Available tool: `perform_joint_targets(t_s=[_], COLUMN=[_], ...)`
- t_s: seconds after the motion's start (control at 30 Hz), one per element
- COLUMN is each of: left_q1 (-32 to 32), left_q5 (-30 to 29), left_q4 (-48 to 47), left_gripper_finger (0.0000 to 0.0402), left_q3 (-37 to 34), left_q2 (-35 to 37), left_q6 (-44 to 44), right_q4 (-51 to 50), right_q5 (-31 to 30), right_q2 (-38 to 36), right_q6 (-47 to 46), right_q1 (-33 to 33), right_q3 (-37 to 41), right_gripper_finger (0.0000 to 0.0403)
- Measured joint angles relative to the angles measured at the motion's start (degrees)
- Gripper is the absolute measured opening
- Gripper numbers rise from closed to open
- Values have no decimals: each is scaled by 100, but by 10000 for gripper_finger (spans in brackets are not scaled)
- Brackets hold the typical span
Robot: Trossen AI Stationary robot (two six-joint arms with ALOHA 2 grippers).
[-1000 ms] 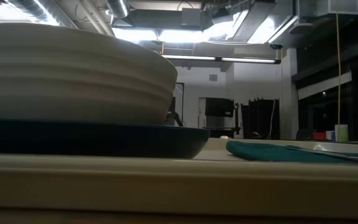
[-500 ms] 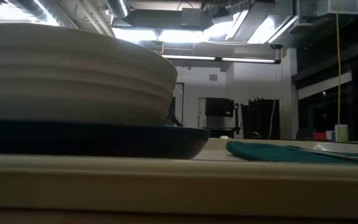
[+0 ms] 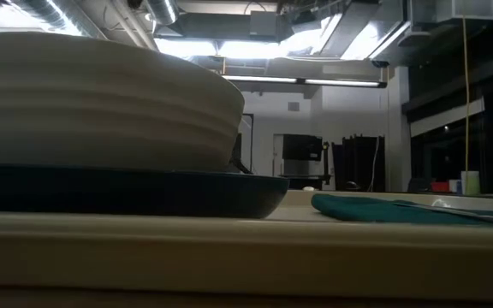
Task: Set up tray
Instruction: Put the orange spoon on top of the green table napkin to the left of the orange table knife
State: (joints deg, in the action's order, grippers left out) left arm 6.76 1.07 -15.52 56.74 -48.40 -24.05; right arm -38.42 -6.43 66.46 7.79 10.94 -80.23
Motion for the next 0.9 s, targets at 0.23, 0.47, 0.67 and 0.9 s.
perform_joint_targets(t_s=[0.23, 0.47, 0.67, 0.9], left_q1=[-187, -105, 196, 589], left_q5=[-1, 60, 700, 723], left_q4=[925, 1046, 874, 730], left_gripper_finger=[45, 45, 45, 45], left_q3=[-561, -559, -559, -559], left_q2=[56, 215, 636, 1195], left_q6=[365, 1049, 1431, 1481], right_q4=[299, 586, 1382, 3147], right_q5=[-245, -103, -101, 437], right_q2=[429, 951, 1361, 2006], right_q6=[10, -736, -547, -1469], right_q1=[458, 695, 695, 792], right_q3=[0, 0, 0, -7], right_gripper_finger=[166, 166, 166, 166])
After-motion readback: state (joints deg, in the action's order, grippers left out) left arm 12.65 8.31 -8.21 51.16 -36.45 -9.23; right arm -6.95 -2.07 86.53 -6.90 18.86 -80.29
